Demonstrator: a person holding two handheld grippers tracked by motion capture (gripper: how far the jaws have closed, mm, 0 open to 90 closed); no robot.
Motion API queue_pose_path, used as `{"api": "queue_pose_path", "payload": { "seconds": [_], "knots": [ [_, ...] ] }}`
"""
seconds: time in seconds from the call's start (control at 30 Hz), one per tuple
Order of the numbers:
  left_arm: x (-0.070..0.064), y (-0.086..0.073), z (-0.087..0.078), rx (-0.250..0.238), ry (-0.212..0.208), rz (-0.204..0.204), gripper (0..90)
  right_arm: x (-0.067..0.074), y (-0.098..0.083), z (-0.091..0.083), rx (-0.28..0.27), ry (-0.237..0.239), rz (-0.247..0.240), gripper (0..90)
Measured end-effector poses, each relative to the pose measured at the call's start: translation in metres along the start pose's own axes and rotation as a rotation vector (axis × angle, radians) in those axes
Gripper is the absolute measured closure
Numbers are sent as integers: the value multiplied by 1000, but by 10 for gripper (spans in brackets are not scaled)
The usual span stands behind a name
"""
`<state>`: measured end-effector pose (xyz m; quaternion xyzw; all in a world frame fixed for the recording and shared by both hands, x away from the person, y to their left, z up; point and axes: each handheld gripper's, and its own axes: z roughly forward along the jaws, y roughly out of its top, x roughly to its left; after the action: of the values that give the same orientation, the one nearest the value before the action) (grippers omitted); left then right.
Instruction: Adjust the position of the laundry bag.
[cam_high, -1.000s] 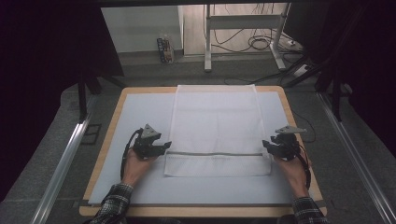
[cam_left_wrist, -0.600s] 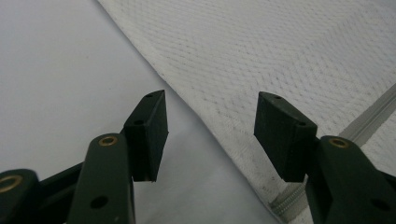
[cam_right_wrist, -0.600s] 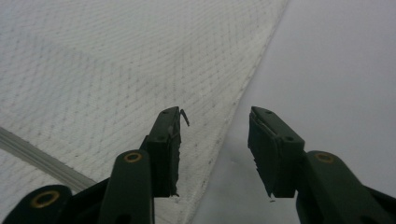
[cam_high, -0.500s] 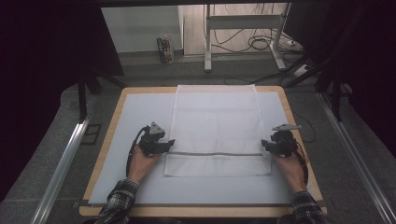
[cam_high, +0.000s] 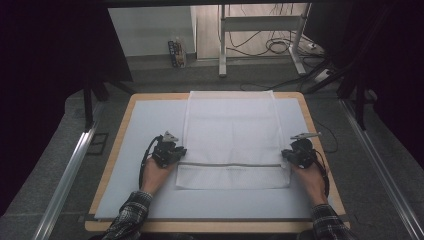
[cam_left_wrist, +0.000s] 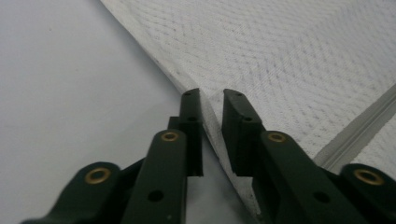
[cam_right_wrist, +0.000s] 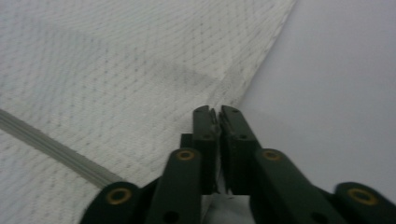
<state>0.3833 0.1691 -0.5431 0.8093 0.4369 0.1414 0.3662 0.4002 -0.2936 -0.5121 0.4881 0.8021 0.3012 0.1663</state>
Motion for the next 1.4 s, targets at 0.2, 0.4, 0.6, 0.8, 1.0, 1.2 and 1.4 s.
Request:
{"api": "queue_pose_path", "payload": {
  "seconds": [0.2,0.4,0.6,0.8,1.0,1.2,1.4],
  "knots": [
    [0,0,0,-7,-7,4,894,5,1,0,9,-20,-35,881],
    [3,0,-2,0,-27,5,894,4,0,-2,4,-5,-54,881],
    [0,0,-7,6,-27,35,893,7,0,-6,-12,-9,-90,879],
    [-1,-2,-14,8,-33,50,892,12,0,-9,-7,-8,-137,879],
    [0,-5,-21,20,-41,54,890,17,-2,-13,-14,13,-160,879],
    [0,-9,-34,9,-49,58,890,24,-4,-17,-12,30,-184,879],
    [-5,-15,-46,17,-41,87,890,32,-8,-24,-18,48,-215,879]
  ]
}}
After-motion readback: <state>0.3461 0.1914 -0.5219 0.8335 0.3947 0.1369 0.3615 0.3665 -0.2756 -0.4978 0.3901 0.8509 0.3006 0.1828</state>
